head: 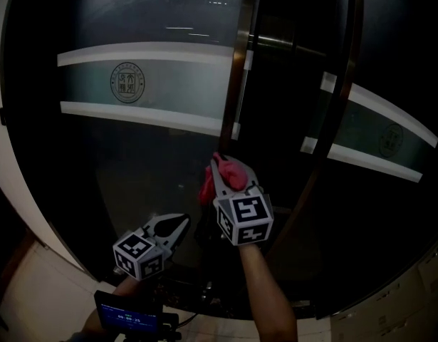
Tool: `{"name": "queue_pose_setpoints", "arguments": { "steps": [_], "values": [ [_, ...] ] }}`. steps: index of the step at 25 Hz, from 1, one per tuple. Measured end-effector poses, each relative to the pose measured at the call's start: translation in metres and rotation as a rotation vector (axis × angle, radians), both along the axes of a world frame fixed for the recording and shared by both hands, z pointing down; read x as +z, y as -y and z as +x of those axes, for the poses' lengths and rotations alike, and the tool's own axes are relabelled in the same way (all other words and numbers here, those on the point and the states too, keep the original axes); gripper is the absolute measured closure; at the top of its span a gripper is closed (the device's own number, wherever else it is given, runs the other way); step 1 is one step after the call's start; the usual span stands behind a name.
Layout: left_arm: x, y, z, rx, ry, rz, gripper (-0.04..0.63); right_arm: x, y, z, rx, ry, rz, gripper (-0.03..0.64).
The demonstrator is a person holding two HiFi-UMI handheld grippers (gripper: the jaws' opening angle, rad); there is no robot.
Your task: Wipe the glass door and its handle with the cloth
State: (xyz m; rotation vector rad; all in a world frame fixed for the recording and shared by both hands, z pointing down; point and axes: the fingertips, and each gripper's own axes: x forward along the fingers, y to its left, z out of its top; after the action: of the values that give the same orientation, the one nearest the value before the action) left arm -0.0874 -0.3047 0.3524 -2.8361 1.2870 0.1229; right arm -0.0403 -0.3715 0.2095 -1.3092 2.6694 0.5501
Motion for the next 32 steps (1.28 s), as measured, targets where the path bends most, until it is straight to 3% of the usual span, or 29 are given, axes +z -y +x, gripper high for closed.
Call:
{"name": "queue_pose_setpoints", "arguments": {
  "steps": [3, 6, 13, 16, 21, 32],
  "values": [
    [0.004, -0.001, 0.004, 0.027, 0.005, -0.007, 0.591, 0.047, 0.008, 0.000, 0.019, 0.013, -0.086, 0.558],
    [0.009, -0.001, 0.007, 0.053, 0.007, -0.012, 0.591, 0.059, 0.011, 0.001, 0.026, 0.028, -0.100, 0.558],
    [0.032, -0.005, 0.009, 0.078, 0.029, -0.040, 0.591, 0.062, -0.036, 0.013, 0.047, 0.035, -0.022, 0.558],
    [0.032, -0.019, 0.018, 0.096, 0.034, -0.005, 0.591, 0.074, -0.075, 0.026, 0.078, 0.019, 0.033, 0.558],
    [0.040, -0.062, 0.036, 0.060, 0.039, 0.016, 0.591, 0.119, -0.135, 0.056, 0.109, 0.042, -0.005, 0.558],
    [0.081, -0.190, 0.121, 0.026, 0.024, -0.070, 0.591, 0.184, -0.261, 0.131, 0.071, 0.120, -0.139, 0.558]
  ]
}}
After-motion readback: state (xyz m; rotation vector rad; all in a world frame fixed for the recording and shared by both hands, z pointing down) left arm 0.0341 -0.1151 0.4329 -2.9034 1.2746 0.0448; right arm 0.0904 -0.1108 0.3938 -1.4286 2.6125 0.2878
